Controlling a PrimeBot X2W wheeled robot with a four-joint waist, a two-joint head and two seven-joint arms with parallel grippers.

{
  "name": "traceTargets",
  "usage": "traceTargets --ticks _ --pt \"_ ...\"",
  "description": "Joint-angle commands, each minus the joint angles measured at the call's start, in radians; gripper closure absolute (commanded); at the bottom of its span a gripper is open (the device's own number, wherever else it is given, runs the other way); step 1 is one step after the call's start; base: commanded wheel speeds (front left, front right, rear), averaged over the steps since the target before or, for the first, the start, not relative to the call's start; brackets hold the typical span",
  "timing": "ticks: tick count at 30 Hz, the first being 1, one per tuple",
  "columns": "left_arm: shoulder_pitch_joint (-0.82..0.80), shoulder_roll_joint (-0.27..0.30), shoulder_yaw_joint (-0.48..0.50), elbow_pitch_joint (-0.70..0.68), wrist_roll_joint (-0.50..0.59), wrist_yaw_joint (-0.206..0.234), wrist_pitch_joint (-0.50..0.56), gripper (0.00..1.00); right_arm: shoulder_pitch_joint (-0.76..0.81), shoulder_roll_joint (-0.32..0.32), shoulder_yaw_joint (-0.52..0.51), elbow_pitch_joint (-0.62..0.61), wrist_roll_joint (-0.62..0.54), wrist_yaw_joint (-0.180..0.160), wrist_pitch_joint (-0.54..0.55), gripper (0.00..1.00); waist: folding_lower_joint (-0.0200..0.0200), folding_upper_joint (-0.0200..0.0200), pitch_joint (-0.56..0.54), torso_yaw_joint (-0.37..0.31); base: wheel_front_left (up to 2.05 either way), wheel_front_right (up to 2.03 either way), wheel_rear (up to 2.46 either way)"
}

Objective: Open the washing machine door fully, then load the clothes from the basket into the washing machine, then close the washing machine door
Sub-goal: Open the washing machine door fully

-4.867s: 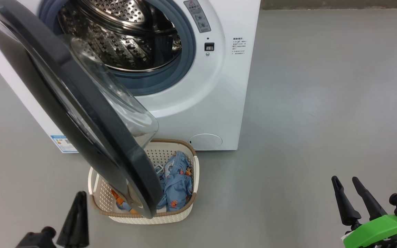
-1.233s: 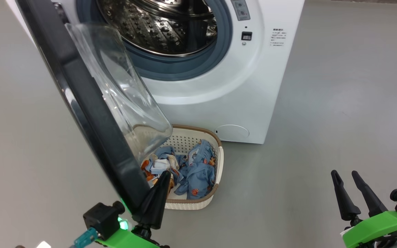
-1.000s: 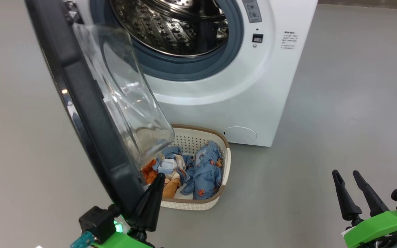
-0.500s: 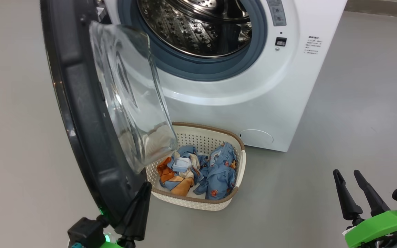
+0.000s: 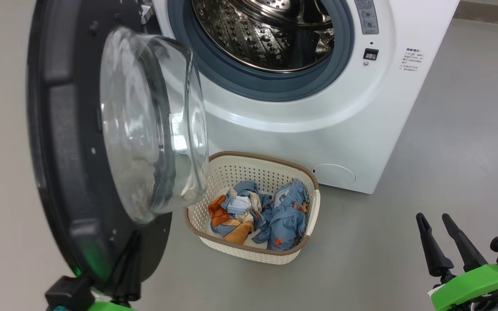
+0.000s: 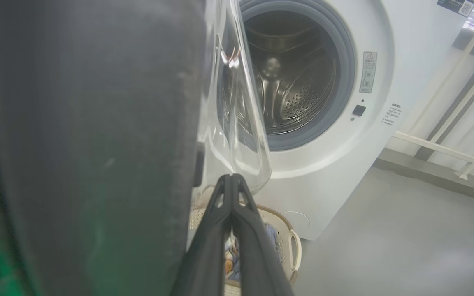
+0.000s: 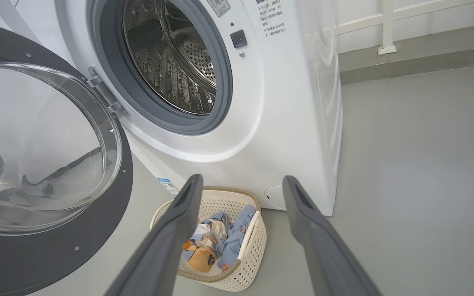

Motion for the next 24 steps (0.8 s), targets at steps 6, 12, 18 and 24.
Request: traceTargets --ticks 6,12,18,24 --pt "-0.008 0.062 0.108 -0.01 -0.013 0.045 0.001 1.0 -0.002 -0.01 0.018 -0.024 0.004 0.001 -0.013 0.0 0.0 0.0 -0.004 0.007 0.0 0.0 0.0" --pt "-0.019 0.102 0.163 0.011 -0.025 0.066 0.0 1.0 0.001 -0.008 0.015 -0.023 0.007 0.001 -0.013 0.0 0.0 0.0 -0.003 0.009 0.0 0.0 0.0" --pt "-0.053 0.129 0.207 0.05 -0.036 0.084 -0.002 1.0 -0.001 -0.007 0.013 -0.023 0.006 0.001 -0.013 0.0 0.0 0.0 0.006 0.005 0.0 0.0 0.0" --pt "-0.104 0.149 0.252 0.11 -0.049 0.091 -0.008 1.0 -0.007 -0.012 0.01 -0.025 0.005 0.001 -0.013 0.0 0.0 0.0 0.024 0.002 0.0 0.0 0.0"
